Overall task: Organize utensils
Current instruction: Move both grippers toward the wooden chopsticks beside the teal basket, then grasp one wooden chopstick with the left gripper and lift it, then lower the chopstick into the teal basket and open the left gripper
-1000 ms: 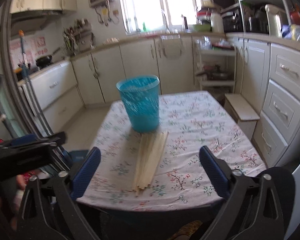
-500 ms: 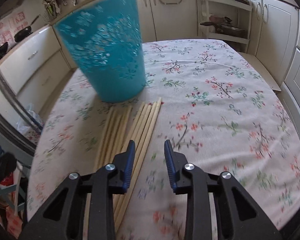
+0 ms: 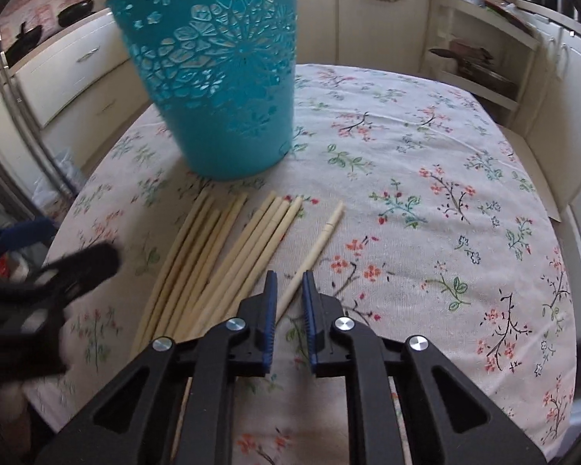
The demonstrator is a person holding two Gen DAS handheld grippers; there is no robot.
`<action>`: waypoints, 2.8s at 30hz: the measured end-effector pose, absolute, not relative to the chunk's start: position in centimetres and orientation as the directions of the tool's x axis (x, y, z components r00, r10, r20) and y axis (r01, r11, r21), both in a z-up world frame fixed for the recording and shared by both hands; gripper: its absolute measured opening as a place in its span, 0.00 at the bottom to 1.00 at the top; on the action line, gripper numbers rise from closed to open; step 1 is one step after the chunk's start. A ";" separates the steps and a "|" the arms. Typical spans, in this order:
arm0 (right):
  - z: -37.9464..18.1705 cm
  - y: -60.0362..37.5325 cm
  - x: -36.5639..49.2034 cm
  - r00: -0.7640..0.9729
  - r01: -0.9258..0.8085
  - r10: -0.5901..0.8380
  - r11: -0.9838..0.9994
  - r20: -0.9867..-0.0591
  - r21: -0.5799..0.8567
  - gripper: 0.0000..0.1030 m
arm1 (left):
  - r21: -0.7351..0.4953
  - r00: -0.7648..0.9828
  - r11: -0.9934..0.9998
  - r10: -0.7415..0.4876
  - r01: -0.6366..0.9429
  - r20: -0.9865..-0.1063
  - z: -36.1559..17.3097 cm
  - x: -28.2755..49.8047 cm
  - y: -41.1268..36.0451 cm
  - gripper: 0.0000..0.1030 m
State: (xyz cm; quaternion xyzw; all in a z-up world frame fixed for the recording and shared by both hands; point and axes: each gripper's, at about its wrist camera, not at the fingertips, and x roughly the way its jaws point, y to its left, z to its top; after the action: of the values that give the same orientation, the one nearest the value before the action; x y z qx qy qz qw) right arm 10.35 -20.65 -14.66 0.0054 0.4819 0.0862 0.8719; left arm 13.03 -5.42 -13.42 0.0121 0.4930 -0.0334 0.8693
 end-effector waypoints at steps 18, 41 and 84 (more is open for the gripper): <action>-14.8 -22.0 9.7 0.544 -0.124 0.226 0.974 -0.808 0.189 0.14 | 0.054 0.472 0.996 0.017 0.064 -0.881 -16.4 16.1 -7.7 0.85; -15.0 -21.3 9.5 0.580 -0.139 0.188 0.982 -0.792 0.132 0.14 | -0.215 0.480 0.949 -0.304 0.232 -0.823 -8.8 12.8 -4.5 0.05; -15.3 -21.7 9.7 0.587 -0.129 0.209 0.978 -0.782 0.165 0.15 | -0.319 0.823 0.937 -0.288 0.138 -0.490 1.4 22.7 -2.4 0.15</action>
State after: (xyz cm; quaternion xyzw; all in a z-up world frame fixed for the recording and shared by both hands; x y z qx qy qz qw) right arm 9.72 -21.71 -15.26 0.0452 0.4445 0.0948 0.8896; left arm 22.67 -2.38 1.44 -0.1361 0.2757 -0.1129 0.9449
